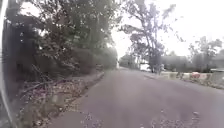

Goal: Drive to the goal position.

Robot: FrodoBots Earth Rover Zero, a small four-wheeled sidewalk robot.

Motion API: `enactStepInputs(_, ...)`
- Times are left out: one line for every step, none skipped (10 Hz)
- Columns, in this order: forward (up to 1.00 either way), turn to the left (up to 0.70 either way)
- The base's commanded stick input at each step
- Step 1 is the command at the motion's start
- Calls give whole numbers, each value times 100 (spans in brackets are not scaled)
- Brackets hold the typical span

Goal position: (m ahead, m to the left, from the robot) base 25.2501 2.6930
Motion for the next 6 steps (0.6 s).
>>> enactStepInputs(70, 1)
enactStepInputs(70, 1)
enactStepInputs(70, 1)
enactStepInputs(70, 1)
enactStepInputs(70, 1)
enactStepInputs(70, 1)
